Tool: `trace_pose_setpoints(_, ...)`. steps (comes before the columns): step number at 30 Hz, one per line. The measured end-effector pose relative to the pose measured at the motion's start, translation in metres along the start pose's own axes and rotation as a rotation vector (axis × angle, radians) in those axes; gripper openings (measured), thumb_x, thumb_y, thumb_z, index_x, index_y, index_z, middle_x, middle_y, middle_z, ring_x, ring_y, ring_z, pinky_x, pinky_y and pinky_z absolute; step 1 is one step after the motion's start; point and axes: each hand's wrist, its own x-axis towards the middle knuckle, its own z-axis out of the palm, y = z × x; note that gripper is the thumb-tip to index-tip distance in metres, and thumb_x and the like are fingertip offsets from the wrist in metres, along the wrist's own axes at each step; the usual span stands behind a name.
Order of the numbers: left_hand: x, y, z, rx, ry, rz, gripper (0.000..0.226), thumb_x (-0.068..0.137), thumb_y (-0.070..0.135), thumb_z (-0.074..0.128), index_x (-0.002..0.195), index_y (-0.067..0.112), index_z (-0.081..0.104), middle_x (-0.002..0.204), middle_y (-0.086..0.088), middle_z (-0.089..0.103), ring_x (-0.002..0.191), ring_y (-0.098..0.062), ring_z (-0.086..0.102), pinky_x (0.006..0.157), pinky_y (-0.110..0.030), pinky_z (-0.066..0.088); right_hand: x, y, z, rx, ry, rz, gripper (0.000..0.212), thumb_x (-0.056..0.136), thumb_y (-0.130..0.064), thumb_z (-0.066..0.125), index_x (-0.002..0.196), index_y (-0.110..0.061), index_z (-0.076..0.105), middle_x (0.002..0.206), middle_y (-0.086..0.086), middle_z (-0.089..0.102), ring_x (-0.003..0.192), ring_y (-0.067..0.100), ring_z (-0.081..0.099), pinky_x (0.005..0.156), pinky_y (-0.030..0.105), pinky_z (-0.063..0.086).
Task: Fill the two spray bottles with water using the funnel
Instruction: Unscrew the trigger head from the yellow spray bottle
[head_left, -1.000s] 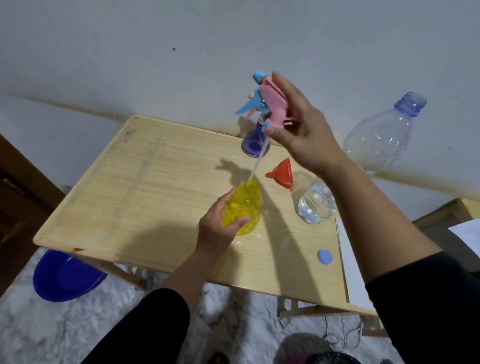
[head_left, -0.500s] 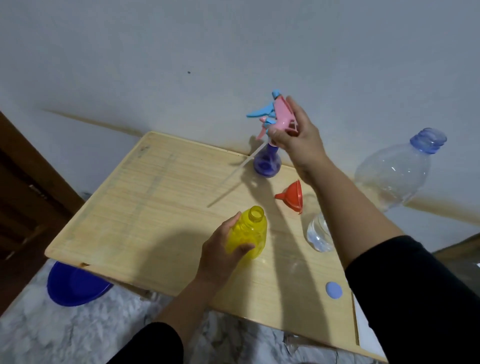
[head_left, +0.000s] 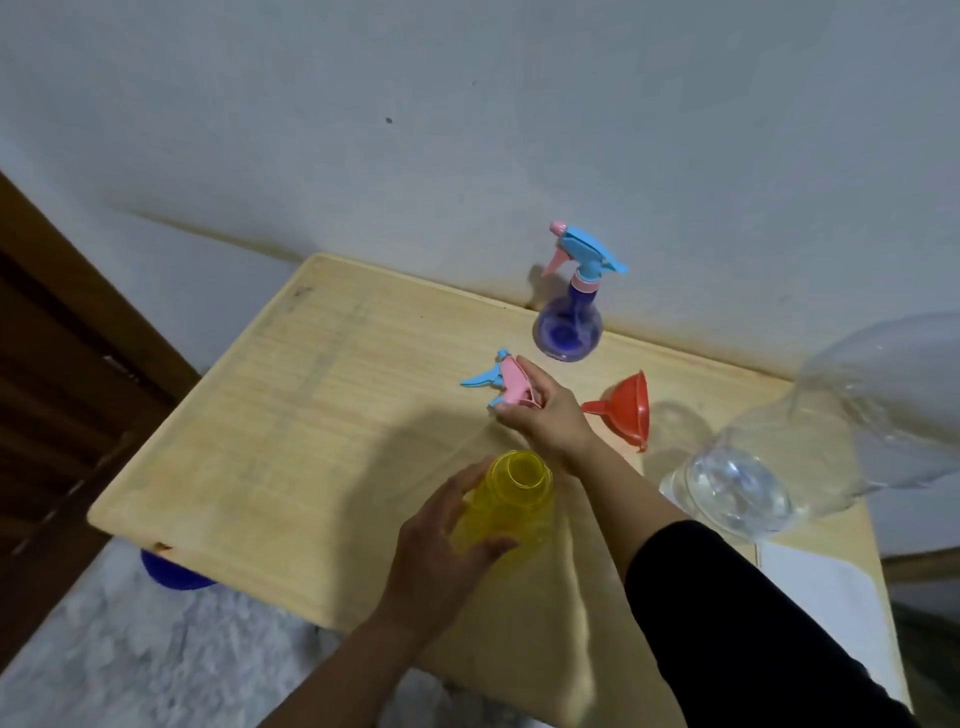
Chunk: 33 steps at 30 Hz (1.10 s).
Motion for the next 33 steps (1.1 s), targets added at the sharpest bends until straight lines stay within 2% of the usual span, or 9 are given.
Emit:
trace_pose_setpoints(2,0.0,0.0,0.0,-0.001,0.004,0.001,0.069,0.067,0.057,0.073,0.129,0.038,0.048,0.129,0.017,0.057,0.121,-0.005,0.053,0.097,-0.042,0.048,0.004,-0.001,-0.001,-0.141,0.017,-0.023,0.08,0.076,-0.023,0.078,0.144,-0.022,0.036,0.14,-0.004,0.047,0.117,0.007,0.048,0.094,0.021,0.042)
trace_pose_setpoints(9,0.001,0.0,-0.002,0.026,-0.002,0.005,0.07,0.066,0.067,0.067,0.128,0.043,0.046,0.129,0.021,0.055,0.119,-0.002,0.053,0.097,-0.038,0.049,0.002,-0.004,-0.001,-0.447,0.066,-0.028,0.072,0.076,-0.035,0.076,0.14,-0.022,0.044,0.135,0.001,0.048,0.114,0.011,0.049,0.094,0.024,0.043)
trace_pose_setpoints(13,0.002,-0.001,-0.002,0.026,-0.004,0.006,0.073,0.063,0.07,0.067,0.128,0.044,0.046,0.128,0.025,0.054,0.118,-0.001,0.054,0.097,-0.037,0.049,-0.021,-0.012,-0.008,-0.259,0.539,-0.265,0.046,0.081,-0.02,0.073,0.125,-0.013,0.059,0.122,0.005,0.055,0.1,0.0,0.051,0.081,0.002,0.041)
trace_pose_setpoints(15,0.002,-0.003,-0.001,0.027,-0.006,0.005,0.074,0.062,0.07,0.067,0.128,0.044,0.046,0.129,0.023,0.055,0.119,-0.004,0.054,0.097,-0.041,0.049,-0.032,-0.012,-0.014,-0.293,0.853,-0.383,0.042,0.081,-0.019,0.072,0.121,-0.013,0.062,0.116,0.005,0.055,0.103,0.002,0.042,0.084,0.0,0.033)
trace_pose_setpoints(17,0.002,-0.005,-0.001,0.01,-0.006,0.002,0.073,0.061,0.07,0.068,0.127,0.047,0.047,0.129,0.021,0.056,0.119,-0.007,0.055,0.098,-0.044,0.048,-0.038,-0.009,-0.02,-0.275,0.994,-0.369,0.045,0.081,-0.018,0.072,0.124,-0.015,0.06,0.119,0.006,0.052,0.111,0.008,0.036,0.089,-0.004,0.025)
trace_pose_setpoints(21,0.002,-0.004,0.0,0.015,-0.009,0.007,0.072,0.06,0.073,0.066,0.125,0.052,0.045,0.128,0.023,0.055,0.117,-0.003,0.055,0.098,-0.04,0.048,-0.043,0.0,-0.026,-0.142,0.948,-0.142,0.046,0.089,-0.015,0.063,0.133,-0.018,0.052,0.132,0.005,0.047,0.127,0.018,0.036,0.094,-0.002,0.028)
trace_pose_setpoints(26,0.002,-0.002,0.0,0.01,-0.032,0.005,0.073,0.06,0.075,0.064,0.126,0.051,0.044,0.127,0.027,0.054,0.116,0.005,0.053,0.097,-0.029,0.047,-0.041,0.014,-0.029,-0.061,0.933,-0.017,0.04,0.093,-0.019,0.056,0.134,-0.022,0.052,0.128,0.003,0.051,0.122,0.02,0.047,0.109,0.036,0.037)
trace_pose_setpoints(30,0.002,0.002,-0.001,0.022,-0.034,0.014,0.069,0.06,0.069,0.066,0.124,0.057,0.042,0.124,0.035,0.051,0.113,0.012,0.051,0.093,-0.012,0.044,-0.045,0.005,-0.033,-0.096,0.895,-0.002,0.039,0.094,-0.019,0.054,0.134,-0.021,0.052,0.124,0.005,0.059,0.119,0.021,0.052,0.107,0.03,0.037)
trace_pose_setpoints(33,0.001,0.002,-0.001,0.002,-0.036,0.003,0.068,0.061,0.062,0.067,0.125,0.05,0.045,0.125,0.031,0.053,0.113,0.011,0.051,0.094,-0.013,0.045,-0.056,-0.013,-0.03,-0.079,0.878,-0.049,0.038,0.093,-0.019,0.057,0.131,-0.02,0.055,0.122,0.003,0.063,0.114,0.016,0.054,0.095,0.015,0.035)
